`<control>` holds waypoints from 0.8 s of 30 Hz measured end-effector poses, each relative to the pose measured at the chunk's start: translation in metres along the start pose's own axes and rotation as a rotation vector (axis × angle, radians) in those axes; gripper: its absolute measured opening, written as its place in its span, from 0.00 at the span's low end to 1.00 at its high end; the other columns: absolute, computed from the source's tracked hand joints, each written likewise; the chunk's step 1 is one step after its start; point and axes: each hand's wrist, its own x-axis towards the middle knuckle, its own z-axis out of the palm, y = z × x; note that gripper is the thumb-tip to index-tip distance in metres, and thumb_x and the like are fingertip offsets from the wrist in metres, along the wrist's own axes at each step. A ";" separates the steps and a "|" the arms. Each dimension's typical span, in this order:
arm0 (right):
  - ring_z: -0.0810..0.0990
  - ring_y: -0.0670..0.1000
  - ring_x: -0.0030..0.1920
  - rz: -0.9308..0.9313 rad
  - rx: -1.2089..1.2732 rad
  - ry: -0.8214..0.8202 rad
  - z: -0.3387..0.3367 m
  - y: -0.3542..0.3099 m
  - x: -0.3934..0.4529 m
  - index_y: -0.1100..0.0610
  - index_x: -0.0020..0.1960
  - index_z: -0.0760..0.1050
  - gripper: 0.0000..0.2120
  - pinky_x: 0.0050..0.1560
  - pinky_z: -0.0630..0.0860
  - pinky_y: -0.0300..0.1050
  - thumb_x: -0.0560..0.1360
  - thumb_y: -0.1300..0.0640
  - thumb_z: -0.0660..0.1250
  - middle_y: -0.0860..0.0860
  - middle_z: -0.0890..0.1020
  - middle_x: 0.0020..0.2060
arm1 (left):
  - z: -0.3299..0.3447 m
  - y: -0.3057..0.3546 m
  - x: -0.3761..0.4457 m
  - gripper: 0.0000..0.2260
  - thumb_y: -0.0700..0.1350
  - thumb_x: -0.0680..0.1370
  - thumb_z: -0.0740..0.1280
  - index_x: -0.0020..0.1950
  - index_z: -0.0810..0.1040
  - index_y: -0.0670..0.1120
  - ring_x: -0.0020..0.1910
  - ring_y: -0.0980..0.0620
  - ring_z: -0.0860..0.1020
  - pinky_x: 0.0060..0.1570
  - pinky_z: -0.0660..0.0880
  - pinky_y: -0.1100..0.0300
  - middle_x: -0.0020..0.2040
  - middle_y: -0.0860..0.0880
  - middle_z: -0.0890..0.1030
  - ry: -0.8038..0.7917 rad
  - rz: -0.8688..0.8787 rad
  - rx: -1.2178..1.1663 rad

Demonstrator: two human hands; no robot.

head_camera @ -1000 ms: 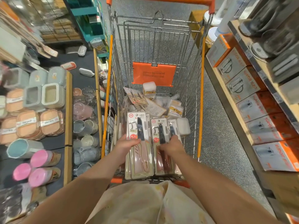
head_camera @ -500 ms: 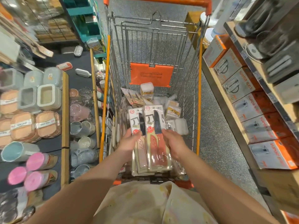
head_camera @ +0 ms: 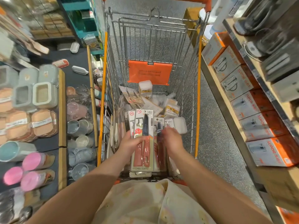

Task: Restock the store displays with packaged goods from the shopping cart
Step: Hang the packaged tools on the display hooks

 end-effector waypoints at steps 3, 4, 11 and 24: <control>0.74 0.48 0.33 -0.038 -0.194 0.190 -0.036 0.009 0.016 0.61 0.53 0.74 0.08 0.29 0.69 0.39 0.81 0.57 0.61 0.51 0.77 0.35 | -0.010 -0.002 0.004 0.16 0.36 0.72 0.75 0.57 0.77 0.46 0.52 0.47 0.81 0.52 0.75 0.57 0.52 0.46 0.84 0.016 0.010 0.014; 0.76 0.48 0.36 -0.031 -0.270 0.166 -0.043 0.014 0.019 0.62 0.56 0.74 0.10 0.32 0.70 0.39 0.80 0.56 0.63 0.52 0.79 0.38 | -0.013 -0.004 0.004 0.15 0.36 0.72 0.75 0.56 0.78 0.47 0.52 0.46 0.82 0.55 0.75 0.55 0.51 0.46 0.84 0.018 0.028 0.033; 0.79 0.50 0.41 0.070 -0.538 0.050 -0.056 0.026 0.019 0.55 0.45 0.74 0.09 0.37 0.73 0.40 0.73 0.56 0.74 0.52 0.81 0.43 | -0.017 -0.019 0.014 0.47 0.63 0.57 0.82 0.70 0.71 0.46 0.63 0.45 0.78 0.65 0.73 0.44 0.64 0.46 0.80 0.007 0.026 0.148; 0.77 0.54 0.46 -0.012 -0.597 -0.066 -0.064 0.015 0.016 0.61 0.64 0.73 0.19 0.46 0.74 0.43 0.79 0.50 0.66 0.55 0.78 0.48 | 0.000 -0.026 -0.023 0.31 0.49 0.64 0.82 0.64 0.77 0.44 0.55 0.41 0.82 0.62 0.74 0.40 0.55 0.42 0.84 0.120 0.093 -0.068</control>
